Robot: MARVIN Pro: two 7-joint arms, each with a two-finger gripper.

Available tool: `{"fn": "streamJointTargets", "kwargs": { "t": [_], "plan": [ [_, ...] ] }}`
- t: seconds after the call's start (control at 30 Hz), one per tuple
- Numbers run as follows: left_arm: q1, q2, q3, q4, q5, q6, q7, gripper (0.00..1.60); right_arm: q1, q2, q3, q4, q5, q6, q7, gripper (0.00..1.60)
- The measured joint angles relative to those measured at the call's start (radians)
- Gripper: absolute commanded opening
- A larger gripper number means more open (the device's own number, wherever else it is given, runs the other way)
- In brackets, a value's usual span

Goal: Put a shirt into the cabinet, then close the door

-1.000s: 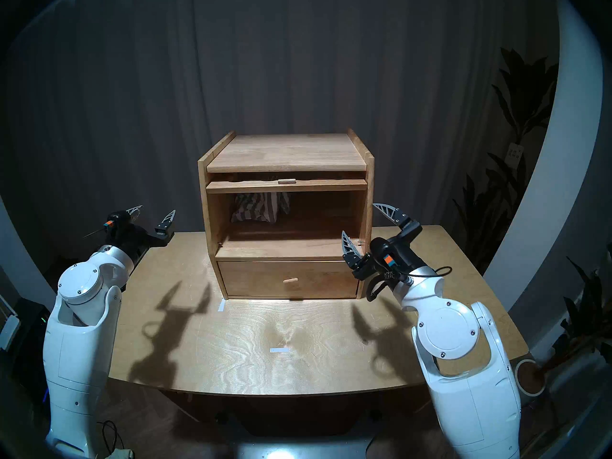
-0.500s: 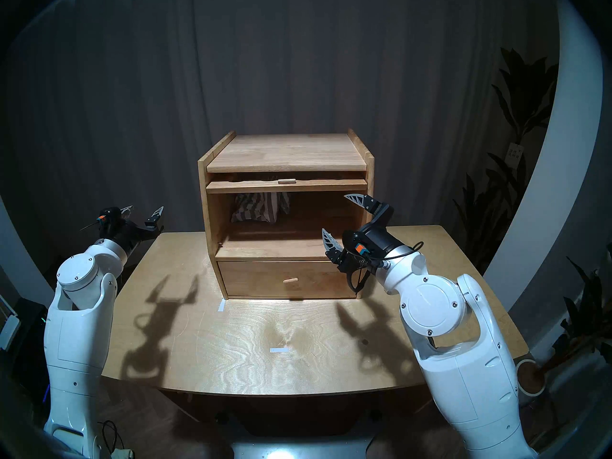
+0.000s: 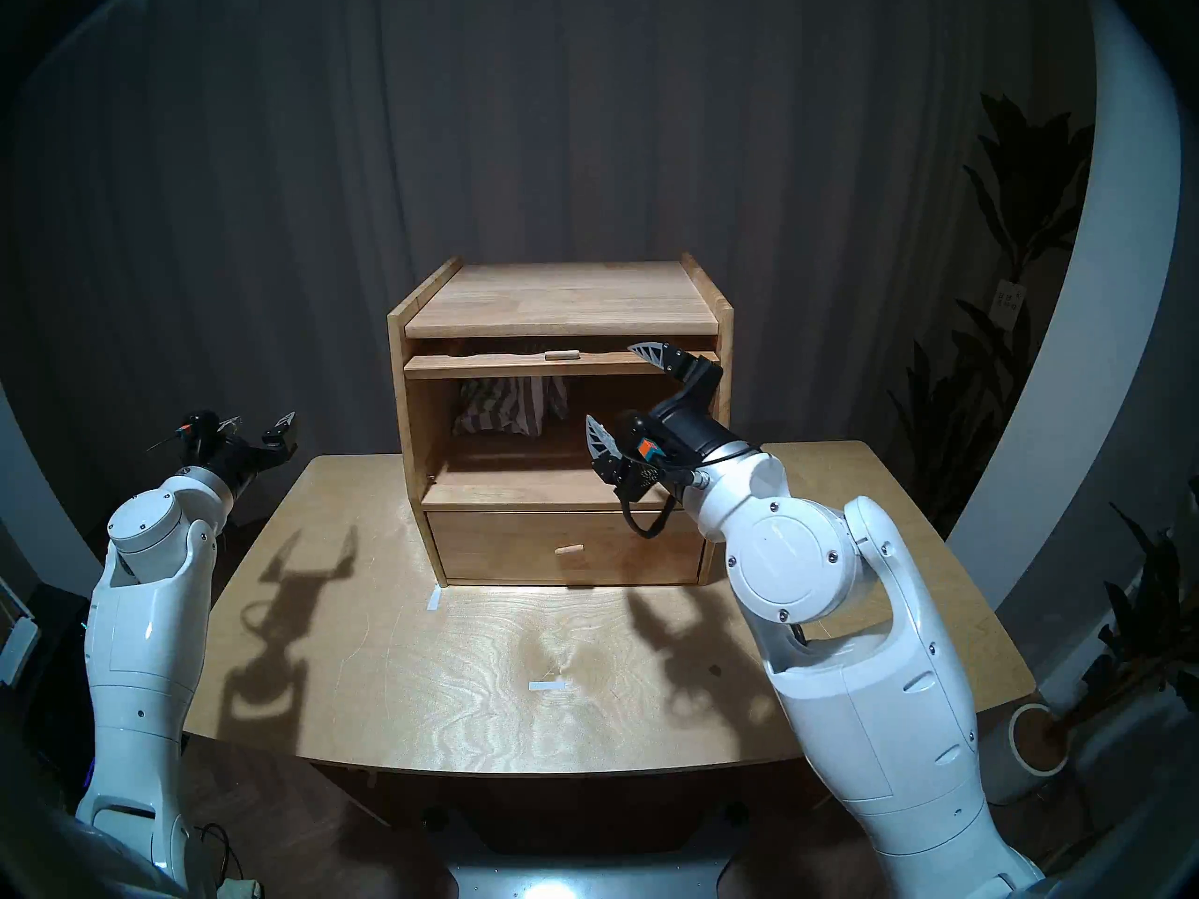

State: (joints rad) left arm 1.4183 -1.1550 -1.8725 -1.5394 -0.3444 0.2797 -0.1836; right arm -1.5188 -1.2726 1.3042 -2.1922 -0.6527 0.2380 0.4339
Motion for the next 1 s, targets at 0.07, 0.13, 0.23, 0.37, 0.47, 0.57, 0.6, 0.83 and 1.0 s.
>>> {"fn": "streamJointTargets", "kwargs": {
  "t": [0.07, 0.13, 0.23, 0.37, 0.47, 0.57, 0.6, 0.83, 1.0],
  "plan": [
    [-0.013, 0.003, 0.001, 0.019, -0.004, 0.000, -0.004, 1.60, 0.006, -0.012, -0.020, 0.001, -0.011, 0.009, -0.011, 1.60],
    [-0.028, 0.005, 0.003, 0.041, -0.009, 0.000, -0.008, 1.60, 0.011, -0.023, -0.044, 0.004, -0.025, 0.019, -0.023, 1.60],
    [-0.051, 0.009, 0.009, 0.074, -0.017, 0.000, -0.016, 1.60, 0.012, -0.035, -0.080, 0.010, -0.055, 0.036, -0.039, 1.60],
    [-0.081, 0.011, 0.025, 0.114, -0.027, -0.001, -0.027, 1.60, 0.007, -0.044, -0.119, 0.009, -0.101, 0.064, -0.060, 1.60],
    [-0.101, 0.013, 0.037, 0.142, -0.034, -0.001, -0.035, 1.60, -0.003, -0.047, -0.137, -0.004, -0.139, 0.087, -0.080, 1.60],
    [-0.119, 0.014, 0.047, 0.167, -0.041, -0.001, -0.043, 1.60, -0.014, -0.049, -0.147, -0.028, -0.173, 0.110, -0.102, 1.60],
    [-0.125, 0.014, 0.051, 0.176, -0.043, -0.002, -0.046, 1.60, -0.018, -0.050, -0.149, -0.040, -0.185, 0.119, -0.111, 1.60],
    [-0.166, 0.015, 0.076, 0.227, -0.058, -0.003, -0.065, 1.60, -0.045, -0.072, -0.149, -0.132, -0.238, 0.173, -0.197, 1.60],
    [-0.192, 0.017, 0.091, 0.258, -0.067, -0.003, -0.077, 1.60, -0.076, -0.090, -0.133, -0.191, -0.262, 0.220, -0.262, 1.60]
  ]
}}
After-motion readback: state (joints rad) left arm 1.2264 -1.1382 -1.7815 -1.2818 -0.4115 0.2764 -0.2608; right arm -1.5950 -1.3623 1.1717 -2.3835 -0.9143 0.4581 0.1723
